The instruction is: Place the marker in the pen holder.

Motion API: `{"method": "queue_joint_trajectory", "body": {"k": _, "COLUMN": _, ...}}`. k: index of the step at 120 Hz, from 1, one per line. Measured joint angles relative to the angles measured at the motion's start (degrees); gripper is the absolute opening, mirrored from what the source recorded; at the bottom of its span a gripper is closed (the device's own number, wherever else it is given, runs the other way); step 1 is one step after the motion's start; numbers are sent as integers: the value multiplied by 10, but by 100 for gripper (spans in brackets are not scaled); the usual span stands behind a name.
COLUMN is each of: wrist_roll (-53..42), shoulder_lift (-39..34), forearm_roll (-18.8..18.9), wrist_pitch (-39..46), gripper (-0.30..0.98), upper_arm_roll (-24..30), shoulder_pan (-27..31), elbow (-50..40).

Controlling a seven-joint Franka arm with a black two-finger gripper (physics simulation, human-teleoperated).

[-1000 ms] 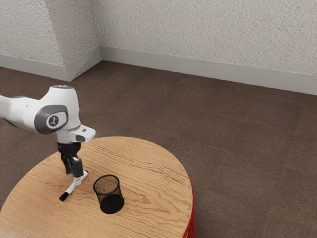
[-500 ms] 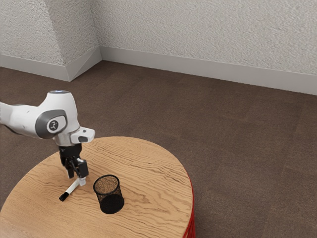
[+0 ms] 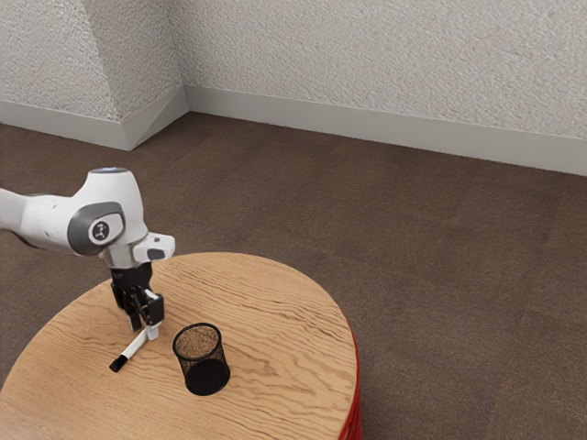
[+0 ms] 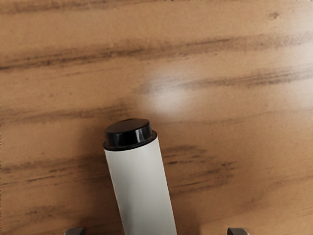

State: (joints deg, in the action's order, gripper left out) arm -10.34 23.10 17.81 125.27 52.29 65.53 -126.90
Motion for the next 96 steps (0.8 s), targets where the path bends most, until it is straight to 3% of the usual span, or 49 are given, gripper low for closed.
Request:
{"method": "queue_joint_trajectory", "body": {"k": 75, "wrist_roll": 11, "shoulder_lift": 7, "forearm_roll": 1, "wrist_pitch": 2, "gripper": 6, "upper_arm_roll": -12, "shoulder_pan": -14, "elbow": 9}}
{"method": "queue_joint_trajectory", "body": {"k": 96, "wrist_roll": 12, "shoulder_lift": 11, "forearm_roll": 0, "wrist_pitch": 6, "gripper": 6, "upper_arm_roll": -20, "shoulder_pan": -14, "elbow": 10}}
